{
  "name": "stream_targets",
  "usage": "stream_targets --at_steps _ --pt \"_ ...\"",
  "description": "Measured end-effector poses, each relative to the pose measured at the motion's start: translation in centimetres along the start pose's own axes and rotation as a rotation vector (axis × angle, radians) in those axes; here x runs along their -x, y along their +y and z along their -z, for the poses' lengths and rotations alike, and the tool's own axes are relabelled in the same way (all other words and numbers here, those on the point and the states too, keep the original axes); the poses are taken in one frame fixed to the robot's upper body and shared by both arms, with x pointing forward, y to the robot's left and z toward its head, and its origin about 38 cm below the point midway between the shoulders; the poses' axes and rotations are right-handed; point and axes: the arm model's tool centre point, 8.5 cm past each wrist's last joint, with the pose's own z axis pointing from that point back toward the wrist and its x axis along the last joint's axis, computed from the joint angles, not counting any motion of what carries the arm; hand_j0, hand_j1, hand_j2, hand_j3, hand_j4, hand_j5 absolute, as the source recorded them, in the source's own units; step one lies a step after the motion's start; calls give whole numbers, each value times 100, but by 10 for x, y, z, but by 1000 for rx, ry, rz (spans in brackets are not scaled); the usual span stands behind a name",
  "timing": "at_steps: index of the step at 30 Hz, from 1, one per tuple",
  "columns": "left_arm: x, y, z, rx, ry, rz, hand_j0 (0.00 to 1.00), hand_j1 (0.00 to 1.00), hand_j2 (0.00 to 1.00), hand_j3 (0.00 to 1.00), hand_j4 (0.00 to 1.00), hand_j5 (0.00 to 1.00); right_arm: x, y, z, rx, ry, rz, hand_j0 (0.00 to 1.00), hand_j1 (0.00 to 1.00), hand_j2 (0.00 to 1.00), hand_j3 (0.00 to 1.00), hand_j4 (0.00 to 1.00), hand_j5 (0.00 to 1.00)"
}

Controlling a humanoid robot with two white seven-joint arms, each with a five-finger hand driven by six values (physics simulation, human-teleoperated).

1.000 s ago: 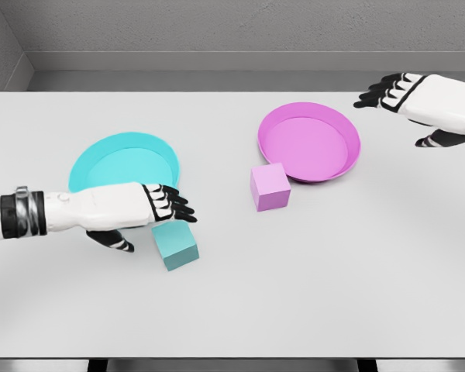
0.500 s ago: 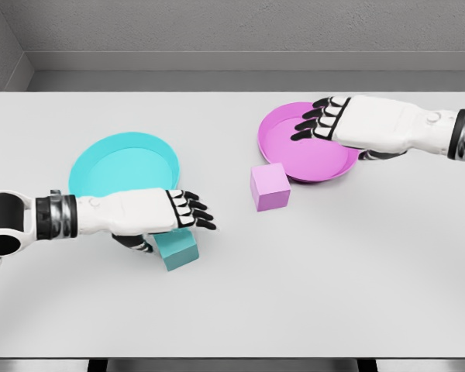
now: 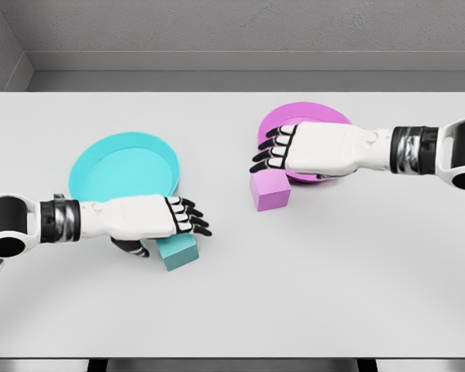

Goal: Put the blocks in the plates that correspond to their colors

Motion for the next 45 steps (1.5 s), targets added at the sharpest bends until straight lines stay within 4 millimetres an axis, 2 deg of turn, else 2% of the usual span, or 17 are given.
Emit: stream_targets --at_steps 11,15,25,27,34,40,45 --pt "-2 -2 1 5 -6 -4 72 72 72 72 72 72 0 -5 13 12 -8 -14 97 97 97 97 97 97" --pt "-2 -2 1 2 -7 -8 54 54 54 54 54 54 -2 2 25 -8 -17 -9 97 97 97 97 97 97" --pt "-6 2 2 -4 -19 9 45 45 45 45 45 45 -7 16 49 -45 -40 2 97 97 97 97 97 97" --pt "-9 8 3 -13 -28 24 42 42 42 42 42 42 -7 19 51 -52 -42 9 98 98 98 98 98 98" --pt "-8 31 -5 -57 -42 41 41 41 41 41 41 41 -2 27 50 -70 -29 27 99 99 99 99 99 99" --pt "7 49 -33 -94 4 36 41 41 41 41 41 41 -1 34 51 -86 -24 37 100 100 100 100 100 100" --pt "40 63 -57 -132 105 16 41 41 41 41 41 41 2 39 52 -97 -14 46 100 100 100 100 100 100"
